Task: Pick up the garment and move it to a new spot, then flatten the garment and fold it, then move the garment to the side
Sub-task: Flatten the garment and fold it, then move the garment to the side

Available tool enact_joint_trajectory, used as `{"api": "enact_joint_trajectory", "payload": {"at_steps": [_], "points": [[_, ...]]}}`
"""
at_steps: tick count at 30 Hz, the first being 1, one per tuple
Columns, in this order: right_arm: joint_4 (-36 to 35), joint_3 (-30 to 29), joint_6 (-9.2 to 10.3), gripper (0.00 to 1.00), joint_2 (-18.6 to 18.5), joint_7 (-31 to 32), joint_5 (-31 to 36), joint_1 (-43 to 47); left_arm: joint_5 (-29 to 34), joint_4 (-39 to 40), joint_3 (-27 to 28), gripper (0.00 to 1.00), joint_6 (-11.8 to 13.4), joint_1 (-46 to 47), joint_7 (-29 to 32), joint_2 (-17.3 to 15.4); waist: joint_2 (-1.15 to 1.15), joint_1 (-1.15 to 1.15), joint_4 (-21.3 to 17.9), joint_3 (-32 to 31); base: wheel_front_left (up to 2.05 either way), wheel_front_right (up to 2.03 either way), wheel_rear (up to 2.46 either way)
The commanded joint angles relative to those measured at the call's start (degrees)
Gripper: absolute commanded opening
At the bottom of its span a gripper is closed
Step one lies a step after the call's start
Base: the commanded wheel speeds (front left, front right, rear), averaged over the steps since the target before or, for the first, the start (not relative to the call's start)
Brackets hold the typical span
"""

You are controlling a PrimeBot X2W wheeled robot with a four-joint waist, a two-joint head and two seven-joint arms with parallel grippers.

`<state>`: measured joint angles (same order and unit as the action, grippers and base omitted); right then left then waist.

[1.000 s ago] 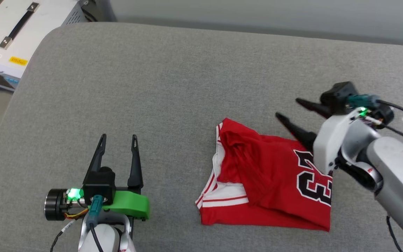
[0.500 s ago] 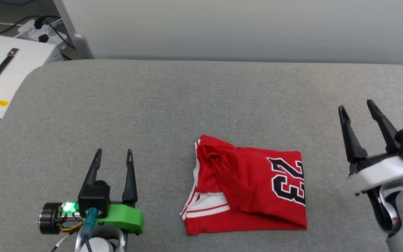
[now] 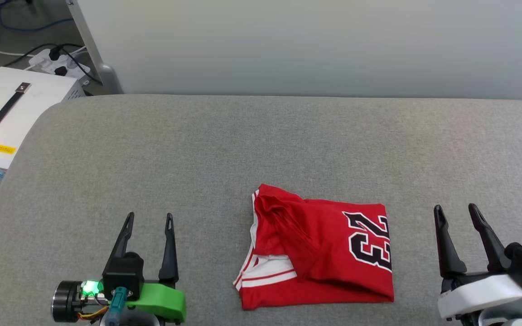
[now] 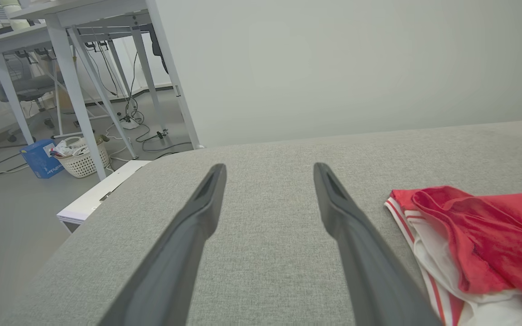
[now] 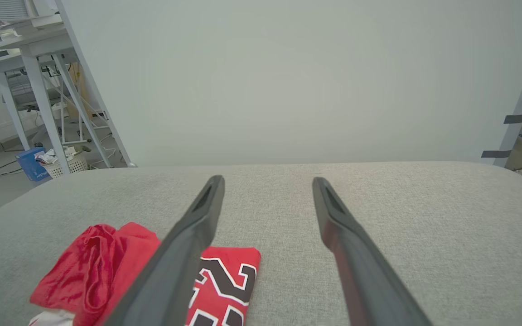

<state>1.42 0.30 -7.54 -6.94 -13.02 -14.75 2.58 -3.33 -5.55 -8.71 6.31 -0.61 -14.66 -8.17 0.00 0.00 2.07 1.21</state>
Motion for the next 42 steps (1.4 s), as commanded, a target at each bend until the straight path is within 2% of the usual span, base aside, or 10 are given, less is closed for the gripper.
{"api": "enact_joint_trajectory", "payload": {"at_steps": [1,11,14,16,19,27,31,35,39,42], "points": [[-0.31,-0.51,0.05,1.0,0.37,0.03,0.6,1.19,-0.2,0.11,0.11,1.0,-0.25,-1.01,-0.34,-0.38,0.0,0.0,0.17,-0.21,0.0,0.0,0.0],[-0.55,-0.88,0.05,1.0,0.06,0.08,1.44,1.74,-0.52,0.05,0.28,1.0,-0.51,-1.08,-0.34,-0.31,0.0,0.0,0.79,-0.23,0.0,0.0,0.0],[-1.86,-1.28,0.05,1.0,-1.69,-0.03,1.53,-0.87,-0.56,0.04,0.31,1.0,-0.62,-0.69,-0.34,-0.26,0.0,0.0,1.07,0.22,0.0,0.0,0.0],[-3.77,-1.71,0.05,1.0,-5.43,2.43,0.27,-7.01,-0.48,-0.01,0.17,1.0,-0.7,0.3,-0.34,0.04,0.0,0.0,1.71,1.22,0.0,0.0,0.0],[-4.24,0.72,0.05,1.0,-9.64,8.61,-1.56,-11.43,-0.45,0.05,0.11,1.0,-0.72,0.86,-0.34,0.3,0.0,0.0,2.12,2.0,0.0,0.0,0.0],[-3.93,8.22,0.05,1.0,-21.09,37.68,-16.87,-20.2,-0.31,0.2,0.23,1.0,-0.74,2.02,-0.34,0.78,0.0,0.0,2.95,4.38,0.0,0.0,0.0],[-2.64,10.06,0.05,1.0,-24.52,50.38,-25.56,-20.51,-0.23,0.14,0.19,1.0,-0.83,2.73,-0.34,1.12,0.0,0.0,3.42,5.25,0.0,0.0,0.0],[0.0,11.17,0.05,1.0,-26.19,62.49,-34.25,-17.72,0.03,0.2,-0.38,1.0,-1.19,4.28,-0.34,1.8,0.0,0.0,4.98,7.2,0.0,0.0,0.0],[2.1,12.17,0.05,1.0,-25.36,63.94,-35.89,-16.51,0.15,0.16,-0.66,1.0,-1.57,5.64,-0.34,2.13,0.0,0.0,6.3,8.96,0.0,0.0,0.0],[5.74,14.33,0.05,1.0,-22.15,62.03,-36.31,-16.59,0.41,0.07,-1.1,1.0,-1.7,6.74,-0.34,2.61,0.0,0.0,7.82,10.91,0.0,0.0,0.0]]}}
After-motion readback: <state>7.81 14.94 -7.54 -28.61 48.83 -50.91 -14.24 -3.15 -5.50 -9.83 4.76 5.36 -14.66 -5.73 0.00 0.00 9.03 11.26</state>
